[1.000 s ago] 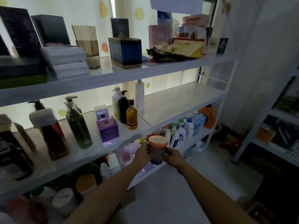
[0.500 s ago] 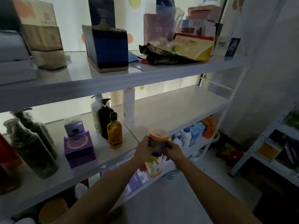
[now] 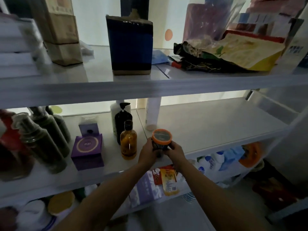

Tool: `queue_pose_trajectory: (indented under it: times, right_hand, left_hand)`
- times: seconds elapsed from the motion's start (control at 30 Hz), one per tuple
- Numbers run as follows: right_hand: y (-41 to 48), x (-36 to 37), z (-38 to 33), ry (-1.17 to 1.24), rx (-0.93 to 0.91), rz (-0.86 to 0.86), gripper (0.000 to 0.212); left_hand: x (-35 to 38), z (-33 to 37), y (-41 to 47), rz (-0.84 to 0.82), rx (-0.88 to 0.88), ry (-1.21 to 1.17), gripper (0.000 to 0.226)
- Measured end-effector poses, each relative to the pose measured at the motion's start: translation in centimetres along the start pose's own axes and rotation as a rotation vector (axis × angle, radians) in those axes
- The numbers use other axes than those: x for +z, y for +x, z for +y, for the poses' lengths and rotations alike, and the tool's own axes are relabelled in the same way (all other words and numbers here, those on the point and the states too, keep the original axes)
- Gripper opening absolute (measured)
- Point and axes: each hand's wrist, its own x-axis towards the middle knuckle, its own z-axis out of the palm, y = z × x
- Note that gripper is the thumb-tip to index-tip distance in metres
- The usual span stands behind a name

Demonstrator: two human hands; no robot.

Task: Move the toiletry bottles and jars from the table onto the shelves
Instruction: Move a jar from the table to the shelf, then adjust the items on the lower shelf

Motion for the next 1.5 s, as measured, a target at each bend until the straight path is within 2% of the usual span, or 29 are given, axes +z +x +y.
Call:
queue_pose_trajectory:
  times: [0.13, 0.3, 0.47, 0.7, 0.83, 0.93, 1.13, 1.33, 1.5]
  right_hand:
    - [2.5, -0.3, 0.1, -0.029, -0.031, -0.072, 0.042]
    - [5.3, -1.3, 0.1, 0.035, -0.015, -0.130, 0.048]
    - [7.3, -2.1, -0.3, 0.075, -0.004, -0.187, 0.053]
    - [9.0, -2.7, 0.5, 0.050, 0.013, -0.301, 0.059]
    - [9.5, -3.3, 0.6, -0.120, -0.024, -0.397, 0.066]
    - [9.9, -4.3, 0.8, -0.338, -0.039, -0.512, 0.081]
    - [9.1, -6.9, 2.5, -1.025, -0.280, -0.600, 0.104]
    - [4.8, -7.1, 3.1, -1.144, -0.391, -0.601, 0.104]
    - [0.0, -4.6, 4.1, -1.163, -0.472, -0.630, 0.105]
  left_hand:
    - [0.8, -0.7, 1.1, 0.102, -0.009, 0.049, 0.037]
    - [2.1, -0.4, 3.0, 0.178, -0.054, 0.039, 0.042]
    - [3.3, 0.0, 4.4, 0.213, -0.087, 0.071, 0.035]
    - [3.8, 0.3, 5.1, 0.220, -0.154, 0.162, 0.047]
    - [3.9, 0.7, 5.0, 0.220, -0.190, 0.226, 0.056]
    - [3.9, 1.2, 4.6, 0.192, -0.185, 0.261, 0.063]
    - [3.7, 0.7, 2.5, 0.086, -0.130, 0.378, 0.082]
    - [3.1, -0.4, -1.3, -0.042, -0.106, 0.565, 0.094]
    - [0.6, -1.8, -6.7, -0.159, -0.055, 0.827, 0.099]
